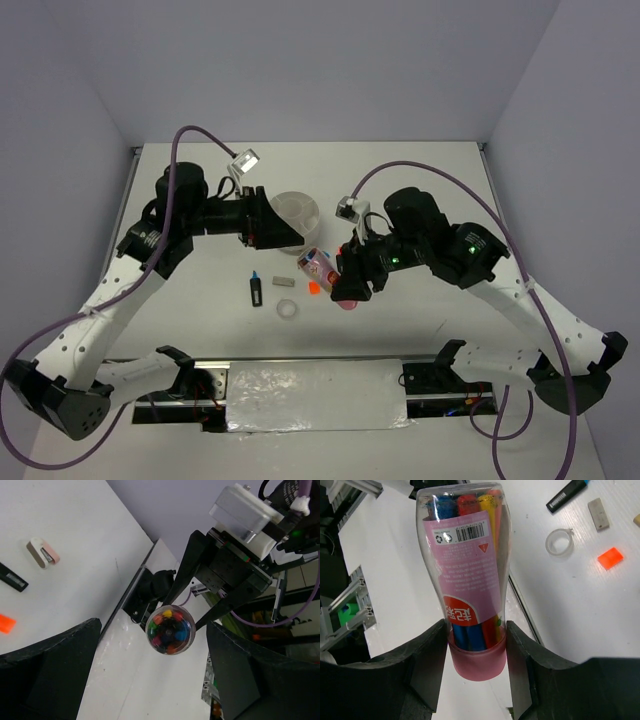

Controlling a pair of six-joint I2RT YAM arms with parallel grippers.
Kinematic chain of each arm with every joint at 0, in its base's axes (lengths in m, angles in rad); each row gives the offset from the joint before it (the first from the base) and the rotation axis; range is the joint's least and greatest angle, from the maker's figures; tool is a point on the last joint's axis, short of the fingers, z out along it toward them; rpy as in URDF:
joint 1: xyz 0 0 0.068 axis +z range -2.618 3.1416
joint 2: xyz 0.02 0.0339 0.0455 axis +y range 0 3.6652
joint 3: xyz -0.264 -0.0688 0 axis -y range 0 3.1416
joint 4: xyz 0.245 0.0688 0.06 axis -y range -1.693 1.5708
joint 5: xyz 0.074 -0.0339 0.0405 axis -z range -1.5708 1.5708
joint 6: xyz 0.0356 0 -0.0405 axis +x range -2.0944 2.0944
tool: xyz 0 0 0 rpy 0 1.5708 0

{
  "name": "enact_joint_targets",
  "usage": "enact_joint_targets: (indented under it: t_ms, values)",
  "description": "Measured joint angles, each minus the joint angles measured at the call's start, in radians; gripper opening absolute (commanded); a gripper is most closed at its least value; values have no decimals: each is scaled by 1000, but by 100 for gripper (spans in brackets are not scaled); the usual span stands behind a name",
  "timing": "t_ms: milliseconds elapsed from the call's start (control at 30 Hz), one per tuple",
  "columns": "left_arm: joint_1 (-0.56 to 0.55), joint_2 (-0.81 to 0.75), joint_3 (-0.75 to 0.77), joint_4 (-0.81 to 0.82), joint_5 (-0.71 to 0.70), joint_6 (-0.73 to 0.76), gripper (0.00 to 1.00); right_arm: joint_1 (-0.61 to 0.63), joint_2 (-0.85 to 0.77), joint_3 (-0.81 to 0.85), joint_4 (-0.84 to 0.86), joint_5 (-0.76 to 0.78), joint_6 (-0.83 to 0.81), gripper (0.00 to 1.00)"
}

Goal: Sort the stationery into containers
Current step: Pick up the stationery from the center of the board, then place the stationery in the storage box.

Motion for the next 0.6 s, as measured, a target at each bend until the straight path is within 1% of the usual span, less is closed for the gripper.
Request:
enact_joint_targets:
  t_ms: [133,300,567,600]
  values:
    - [-1,35,-1,15,57,-34,99,0,13,25,-7,-8,-3,0]
    - [-12,36,-6,23,100,-51,99,0,45,46,-21,-13,-5,0]
    - [-64,35,-26,16,120,-61,99,5,137,146,-48,-13,-36,0]
    - [-68,36,-26,6,119,-58,97,5,147,161,-48,-13,-39,0]
